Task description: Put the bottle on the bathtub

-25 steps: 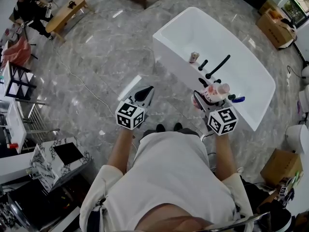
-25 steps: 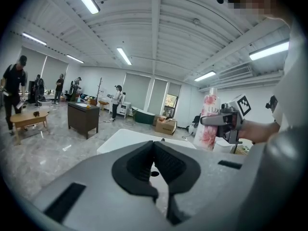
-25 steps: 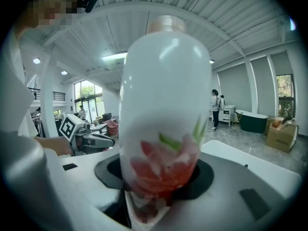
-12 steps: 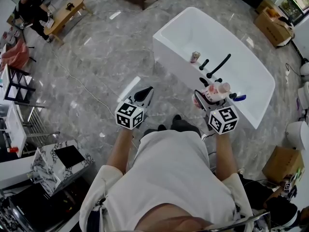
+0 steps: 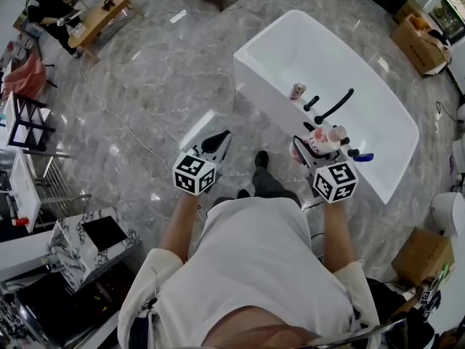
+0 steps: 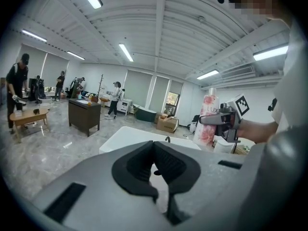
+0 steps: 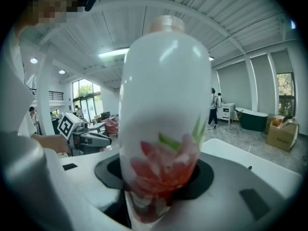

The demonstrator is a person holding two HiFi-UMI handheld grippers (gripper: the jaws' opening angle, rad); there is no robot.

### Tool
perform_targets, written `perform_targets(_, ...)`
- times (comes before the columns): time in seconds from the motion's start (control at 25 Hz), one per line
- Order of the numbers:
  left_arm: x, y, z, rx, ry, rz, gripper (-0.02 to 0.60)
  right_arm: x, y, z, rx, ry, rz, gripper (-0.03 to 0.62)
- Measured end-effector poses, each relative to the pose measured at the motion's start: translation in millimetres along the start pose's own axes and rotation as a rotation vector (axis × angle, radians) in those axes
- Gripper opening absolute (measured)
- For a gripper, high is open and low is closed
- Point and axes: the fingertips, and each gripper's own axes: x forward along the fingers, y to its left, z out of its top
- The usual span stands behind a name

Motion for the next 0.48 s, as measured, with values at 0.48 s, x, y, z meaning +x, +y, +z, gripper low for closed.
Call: perform_targets(0.48,115,57,60,-0.015,-0.002,0.014,0.008,93,-109,25,-0.007,0.045,0.030,0.237)
